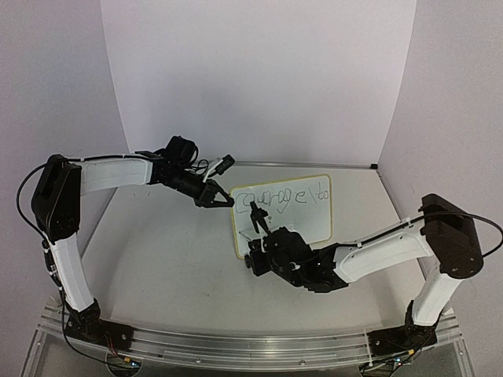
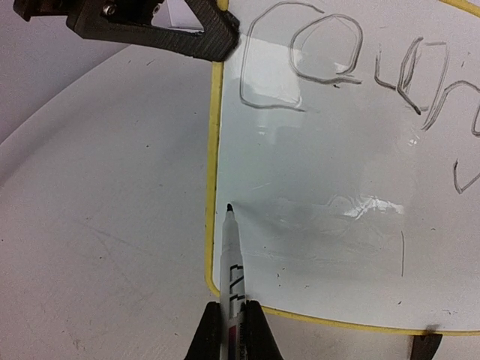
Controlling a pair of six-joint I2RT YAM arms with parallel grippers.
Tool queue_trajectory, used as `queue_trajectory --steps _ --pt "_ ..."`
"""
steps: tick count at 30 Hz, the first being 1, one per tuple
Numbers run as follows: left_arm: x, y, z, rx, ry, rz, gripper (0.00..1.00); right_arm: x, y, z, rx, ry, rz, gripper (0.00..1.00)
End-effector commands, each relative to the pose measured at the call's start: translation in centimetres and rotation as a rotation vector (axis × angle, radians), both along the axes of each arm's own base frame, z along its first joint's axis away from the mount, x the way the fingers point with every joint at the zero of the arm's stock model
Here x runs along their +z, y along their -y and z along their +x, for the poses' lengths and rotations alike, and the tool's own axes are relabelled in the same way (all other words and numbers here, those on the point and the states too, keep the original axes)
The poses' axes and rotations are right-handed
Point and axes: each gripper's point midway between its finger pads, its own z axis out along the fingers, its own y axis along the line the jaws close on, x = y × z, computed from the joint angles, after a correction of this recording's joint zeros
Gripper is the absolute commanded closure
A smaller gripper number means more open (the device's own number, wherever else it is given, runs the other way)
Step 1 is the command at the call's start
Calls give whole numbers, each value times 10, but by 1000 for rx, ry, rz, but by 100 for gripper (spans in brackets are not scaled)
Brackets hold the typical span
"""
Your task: Write a sentence on the whiteboard
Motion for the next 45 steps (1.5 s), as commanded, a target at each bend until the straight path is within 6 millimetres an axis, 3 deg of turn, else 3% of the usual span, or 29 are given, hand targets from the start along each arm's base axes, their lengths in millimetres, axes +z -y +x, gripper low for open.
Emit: queue_trajectory --steps 1,7,16,20,25,31,37,45 --pt "-4 -8 15 39 124 73 100 10 -13 5 -1 27 27 100" --pt "-4 -8 15 38 125 74 100 3 -13 10 -31 24 5 100" --pt "-3 -8 15 37 127 73 100 3 16 20 -181 48 -31 100" --pt "-3 -8 15 38 127 73 100 3 20 20 -190 47 -32 100" --pt "-3 -8 15 37 127 73 100 7 16 15 -147 46 -8 100" --pt "-2 -8 15 39 130 73 100 31 7 6 -51 75 79 100" --pt "-2 -8 15 39 130 73 100 43 -6 7 -6 107 88 100" --pt "-2 -8 15 40 128 73 100 33 -10 18 -60 109 18 100"
